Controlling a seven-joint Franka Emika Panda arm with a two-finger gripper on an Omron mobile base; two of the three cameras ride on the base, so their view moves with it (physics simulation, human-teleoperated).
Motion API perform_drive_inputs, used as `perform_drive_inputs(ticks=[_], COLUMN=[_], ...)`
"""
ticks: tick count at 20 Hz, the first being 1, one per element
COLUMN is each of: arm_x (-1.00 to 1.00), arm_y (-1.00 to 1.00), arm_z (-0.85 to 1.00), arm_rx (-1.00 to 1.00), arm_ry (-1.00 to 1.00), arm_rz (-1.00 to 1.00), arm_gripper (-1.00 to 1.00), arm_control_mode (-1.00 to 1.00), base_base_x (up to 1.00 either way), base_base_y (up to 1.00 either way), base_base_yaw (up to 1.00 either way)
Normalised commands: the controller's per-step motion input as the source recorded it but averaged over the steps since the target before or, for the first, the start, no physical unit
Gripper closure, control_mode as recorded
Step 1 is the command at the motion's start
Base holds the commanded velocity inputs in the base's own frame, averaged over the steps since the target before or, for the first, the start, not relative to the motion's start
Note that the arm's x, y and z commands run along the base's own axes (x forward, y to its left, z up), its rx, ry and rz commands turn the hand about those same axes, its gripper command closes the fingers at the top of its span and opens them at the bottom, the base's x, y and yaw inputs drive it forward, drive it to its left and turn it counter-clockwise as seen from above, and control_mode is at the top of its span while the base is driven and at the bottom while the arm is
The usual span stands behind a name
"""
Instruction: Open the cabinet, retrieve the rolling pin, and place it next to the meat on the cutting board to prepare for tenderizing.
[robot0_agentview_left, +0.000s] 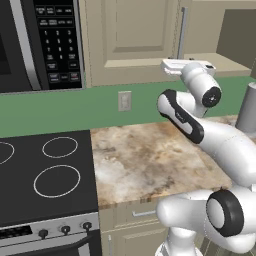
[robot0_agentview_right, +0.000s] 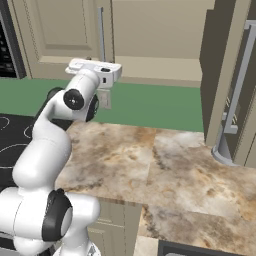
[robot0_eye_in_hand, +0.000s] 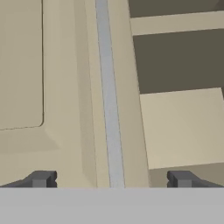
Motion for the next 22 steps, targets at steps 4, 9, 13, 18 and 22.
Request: perform_drive_inputs(ticks=[4,9,13,18,22], arm_x=[0.24,0.26,0.25,0.26,0.23], arm_y=[0.00,0.00,0.00,0.00,0.00], arm_z=[0.00,-0.01,-0.03,-0.04,-0.07], arm_rx=[0.00,0.00,0.00,0.00,0.00], arm_ry=[0.00,0.00,0.00,0.00,0.00], arm_rz=[0.00,0.00,0.00,0.00,0.00], arm_gripper=[-1.00,-1.00,-1.00,-1.00,1.00], arm_control_mode=[-1.00,-1.00,-1.00,-1.00,-1.00], base_base_x=[0.00,0.00,0.00,0.00,0.00], base_base_y=[0.00,0.00,0.00,0.00,0.00], base_base_yaw=[0.00,0.00,0.00,0.00,0.00])
